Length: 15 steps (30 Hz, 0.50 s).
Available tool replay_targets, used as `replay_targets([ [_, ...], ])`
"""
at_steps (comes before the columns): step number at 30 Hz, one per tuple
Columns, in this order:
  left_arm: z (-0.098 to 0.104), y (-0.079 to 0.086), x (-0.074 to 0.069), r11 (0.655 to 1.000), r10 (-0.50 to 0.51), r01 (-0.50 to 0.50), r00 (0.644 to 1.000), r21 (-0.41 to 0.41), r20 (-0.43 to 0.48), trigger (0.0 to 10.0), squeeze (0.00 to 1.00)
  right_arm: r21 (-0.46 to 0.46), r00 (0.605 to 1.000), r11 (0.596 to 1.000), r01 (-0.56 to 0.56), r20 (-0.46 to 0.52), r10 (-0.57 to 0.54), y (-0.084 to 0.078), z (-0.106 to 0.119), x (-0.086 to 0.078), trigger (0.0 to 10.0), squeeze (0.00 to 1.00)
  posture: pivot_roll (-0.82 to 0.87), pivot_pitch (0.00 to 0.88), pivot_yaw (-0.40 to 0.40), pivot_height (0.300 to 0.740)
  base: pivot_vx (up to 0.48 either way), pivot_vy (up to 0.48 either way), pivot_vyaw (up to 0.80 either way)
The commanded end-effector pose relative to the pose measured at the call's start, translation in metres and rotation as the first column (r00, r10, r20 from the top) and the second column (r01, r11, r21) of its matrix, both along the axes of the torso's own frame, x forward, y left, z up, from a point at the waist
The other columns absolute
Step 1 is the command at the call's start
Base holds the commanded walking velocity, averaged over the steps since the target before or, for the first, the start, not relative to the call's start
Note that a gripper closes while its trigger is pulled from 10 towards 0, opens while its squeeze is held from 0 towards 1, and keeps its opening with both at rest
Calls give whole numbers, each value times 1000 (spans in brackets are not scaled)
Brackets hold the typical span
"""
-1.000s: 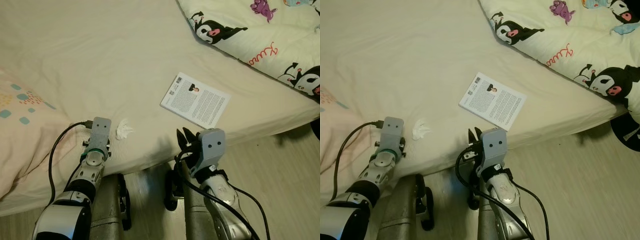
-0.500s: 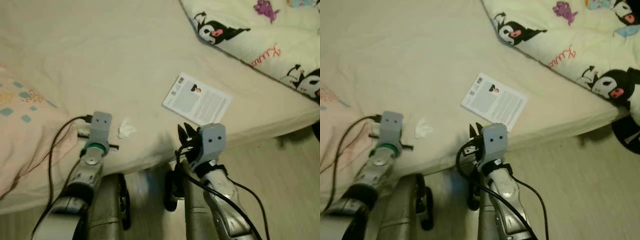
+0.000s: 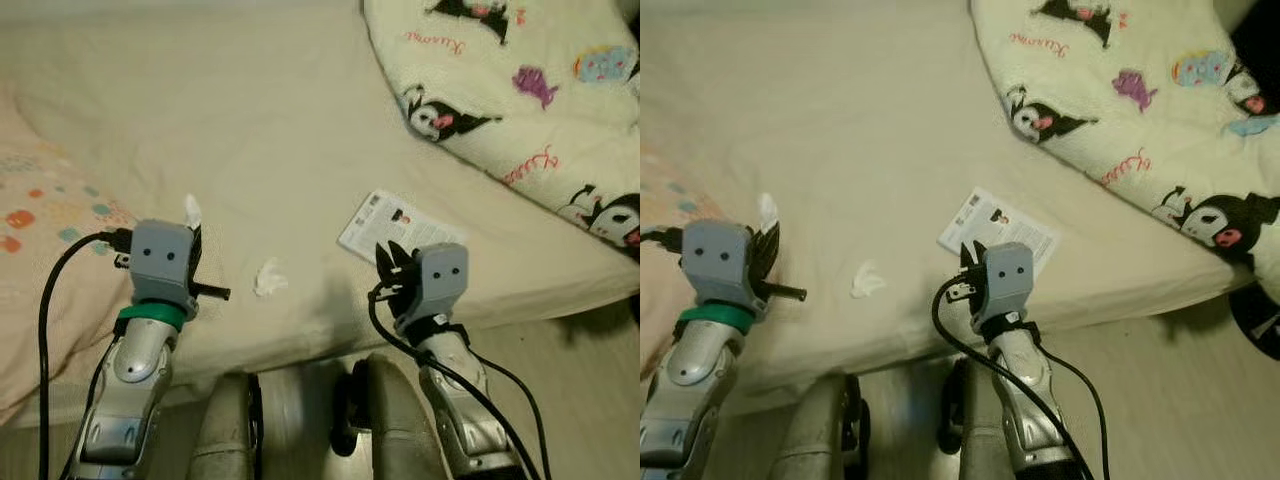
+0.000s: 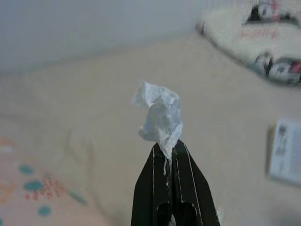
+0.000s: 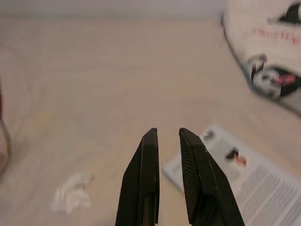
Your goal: Clean up the room
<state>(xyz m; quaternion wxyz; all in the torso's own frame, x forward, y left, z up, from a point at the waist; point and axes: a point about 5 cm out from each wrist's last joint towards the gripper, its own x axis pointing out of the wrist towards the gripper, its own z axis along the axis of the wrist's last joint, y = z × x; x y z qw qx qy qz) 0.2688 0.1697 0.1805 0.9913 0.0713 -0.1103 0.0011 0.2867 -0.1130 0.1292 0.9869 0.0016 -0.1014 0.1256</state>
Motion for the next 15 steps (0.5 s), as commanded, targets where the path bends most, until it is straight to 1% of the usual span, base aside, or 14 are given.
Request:
replay_targets([
  [1, -4, 2, -5, 1000, 9, -9, 999, -13, -42, 10000, 0, 6, 1000, 1000, 11, -19, -11, -5, -7, -1, 10000, 4, -8, 126, -1, 691, 0, 0, 0],
  [2, -4, 2, -5, 1000, 7, -8, 999, -15, -48, 10000, 0, 6, 1000, 1000, 13, -18, -12, -5, -7, -1, 10000, 4, -15, 113, 0, 696, 0, 0, 0],
  [4, -4, 2, -5, 1000, 7, -8, 999, -15, -48, 10000, 0, 6, 1000, 1000, 13, -18, -12, -5, -7, -1, 10000, 4, -15, 113, 0, 696, 0, 0, 0],
  [9, -4, 3, -8, 1000, 9, -11, 996, -28, -92, 10000, 0, 4, 1000, 1000, 23, -13, -23, -8, -10, -1, 10000, 4, -31, 98, 3, 716, 0, 0, 0],
  [13, -6, 3, -4, 998, 24, -30, 994, -52, -107, 10000, 0, 0, 999, 999, 32, -14, -32, -11, -11, -2, 10000, 4, -44, 88, -1, 730, 0, 0, 0],
  [15, -6, 3, -4, 998, 24, -30, 994, -52, -107, 10000, 0, 0, 999, 999, 32, -14, -32, -11, -11, -2, 10000, 4, -44, 88, -1, 730, 0, 0, 0],
])
